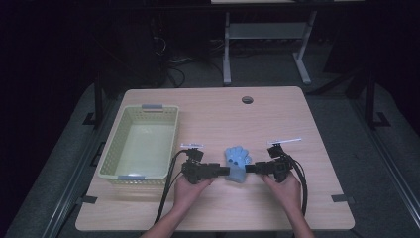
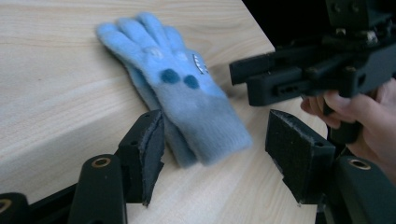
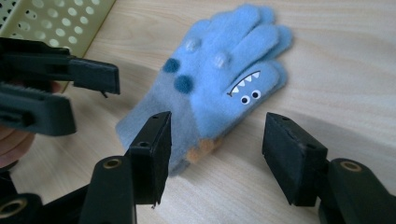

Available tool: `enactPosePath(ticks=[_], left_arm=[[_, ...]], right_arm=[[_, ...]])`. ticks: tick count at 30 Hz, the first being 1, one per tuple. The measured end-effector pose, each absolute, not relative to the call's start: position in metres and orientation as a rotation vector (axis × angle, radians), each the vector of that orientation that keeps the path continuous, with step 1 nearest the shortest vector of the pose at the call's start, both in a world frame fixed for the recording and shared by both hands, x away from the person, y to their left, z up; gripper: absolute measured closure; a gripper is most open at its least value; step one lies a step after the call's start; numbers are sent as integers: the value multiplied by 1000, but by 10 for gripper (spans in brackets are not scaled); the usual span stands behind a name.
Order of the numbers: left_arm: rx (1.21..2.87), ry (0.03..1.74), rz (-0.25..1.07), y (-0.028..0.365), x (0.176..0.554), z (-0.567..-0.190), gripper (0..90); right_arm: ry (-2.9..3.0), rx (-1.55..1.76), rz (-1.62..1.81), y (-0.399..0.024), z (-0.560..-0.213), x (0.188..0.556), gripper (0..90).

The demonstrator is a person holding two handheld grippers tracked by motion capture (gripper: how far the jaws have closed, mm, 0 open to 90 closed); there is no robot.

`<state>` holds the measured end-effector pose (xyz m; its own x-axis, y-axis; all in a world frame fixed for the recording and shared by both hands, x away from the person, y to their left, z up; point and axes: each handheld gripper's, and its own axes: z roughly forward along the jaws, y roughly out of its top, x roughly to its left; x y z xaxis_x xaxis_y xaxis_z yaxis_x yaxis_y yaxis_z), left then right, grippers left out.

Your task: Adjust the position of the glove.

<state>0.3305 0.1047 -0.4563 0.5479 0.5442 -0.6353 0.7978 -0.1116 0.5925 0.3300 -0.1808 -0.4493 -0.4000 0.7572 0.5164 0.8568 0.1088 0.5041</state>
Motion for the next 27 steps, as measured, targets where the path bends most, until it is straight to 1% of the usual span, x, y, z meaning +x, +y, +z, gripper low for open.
enactPosePath(ticks=[4,6,10,14,15,16,17,18,19,27], left_arm=[[1789,1134,-336,101,335,-458,376],[1771,1150,-368,99,336,-458,379],[1777,1167,-358,96,338,-458,384],[1787,1189,-356,96,341,-461,395],[1784,1206,-365,95,342,-463,401],[1784,1206,-365,95,342,-463,408],[1775,1214,-395,95,343,-465,414],[1775,1214,-395,95,343,-465,427],[1774,1212,-398,94,343,-466,434],[1792,1218,-421,92,345,-471,484]], right_arm=[[-2185,-1637,-1194,-182,-456,329,417],[-2139,-1638,-1210,-181,-460,329,417],[-2118,-1635,-1222,-180,-463,328,420],[-2073,-1648,-1232,-180,-465,326,443],[-2060,-1644,-1238,-180,-466,326,463],[-2060,-1644,-1238,-180,-466,326,463],[-2041,-1653,-1246,-182,-467,326,485],[-2041,-1653,-1246,-182,-467,326,485],[-2036,-1652,-1242,-183,-467,326,504],[-2013,-1647,-1239,-183,-471,326,525]])
